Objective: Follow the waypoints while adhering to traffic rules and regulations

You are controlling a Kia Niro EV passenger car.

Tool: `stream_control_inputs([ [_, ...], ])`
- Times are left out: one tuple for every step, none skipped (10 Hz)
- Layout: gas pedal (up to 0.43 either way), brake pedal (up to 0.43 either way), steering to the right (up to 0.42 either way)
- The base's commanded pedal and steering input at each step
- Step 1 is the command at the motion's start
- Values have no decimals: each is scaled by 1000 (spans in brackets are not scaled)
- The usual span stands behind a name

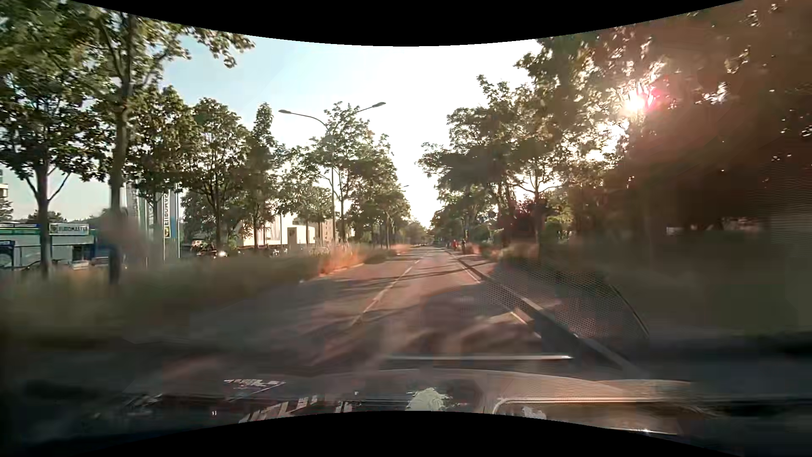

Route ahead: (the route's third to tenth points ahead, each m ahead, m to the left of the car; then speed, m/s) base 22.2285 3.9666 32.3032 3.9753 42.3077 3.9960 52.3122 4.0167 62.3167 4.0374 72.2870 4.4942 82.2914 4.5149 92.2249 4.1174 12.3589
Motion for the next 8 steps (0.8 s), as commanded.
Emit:
stream_control_inputs([
  [59, 0, -3],
  [47, 0, -3],
  [47, 0, -3],
  [47, 0, 0],
  [47, 0, 3],
  [47, 0, 3],
  [47, 0, 3],
  [47, 0, 3],
])
